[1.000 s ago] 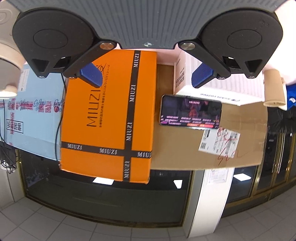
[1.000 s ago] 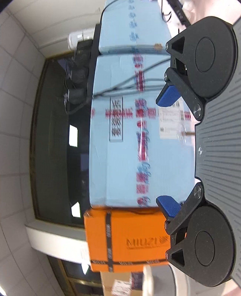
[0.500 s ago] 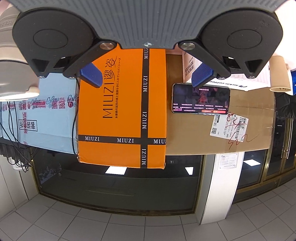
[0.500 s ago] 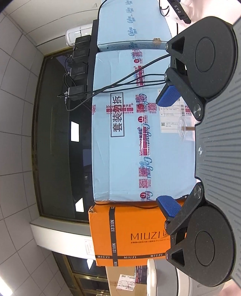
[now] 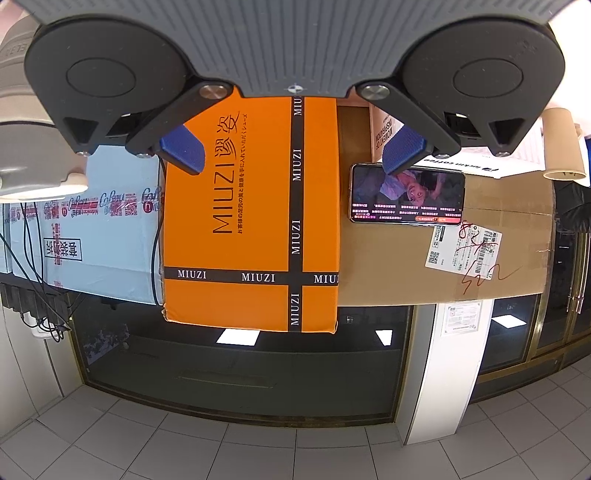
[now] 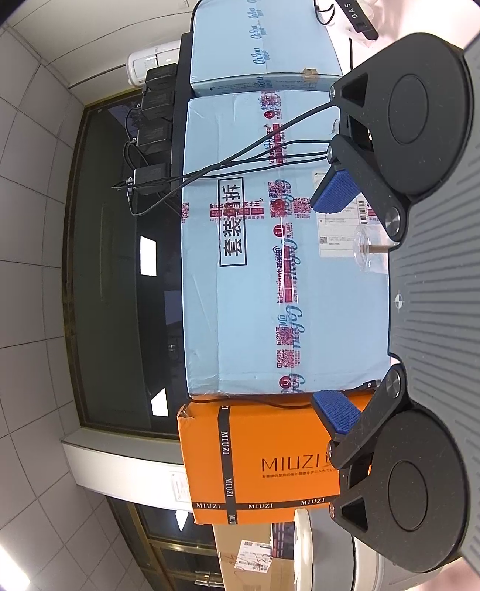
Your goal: Clean container
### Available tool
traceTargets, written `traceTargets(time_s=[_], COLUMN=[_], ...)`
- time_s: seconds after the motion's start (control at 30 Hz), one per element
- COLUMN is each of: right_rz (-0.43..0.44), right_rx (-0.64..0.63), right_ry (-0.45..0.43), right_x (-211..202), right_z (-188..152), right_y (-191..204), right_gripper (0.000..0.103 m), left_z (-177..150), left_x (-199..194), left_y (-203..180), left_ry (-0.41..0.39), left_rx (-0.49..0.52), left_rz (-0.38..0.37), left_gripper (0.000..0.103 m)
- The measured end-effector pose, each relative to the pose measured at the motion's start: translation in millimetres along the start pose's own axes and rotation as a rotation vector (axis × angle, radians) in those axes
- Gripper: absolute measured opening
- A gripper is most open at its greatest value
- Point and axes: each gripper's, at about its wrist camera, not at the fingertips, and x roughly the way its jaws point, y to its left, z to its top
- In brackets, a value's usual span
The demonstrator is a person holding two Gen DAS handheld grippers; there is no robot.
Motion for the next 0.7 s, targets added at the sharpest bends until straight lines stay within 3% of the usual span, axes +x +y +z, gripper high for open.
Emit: traceTargets(time_s=[0.7], right_rz=[-0.003], right_rx=[0.004], right_ry=[0.012], right_x=[2.9], right_z=[0.2], right_y=[-0.9], right_gripper=[0.103], left_z=[0.0], left_x=[-0.5], left_y=[1.4], left_ry=[0.002], left_rx=[0.001], left_rz=[-0.007], left_gripper=[0.103])
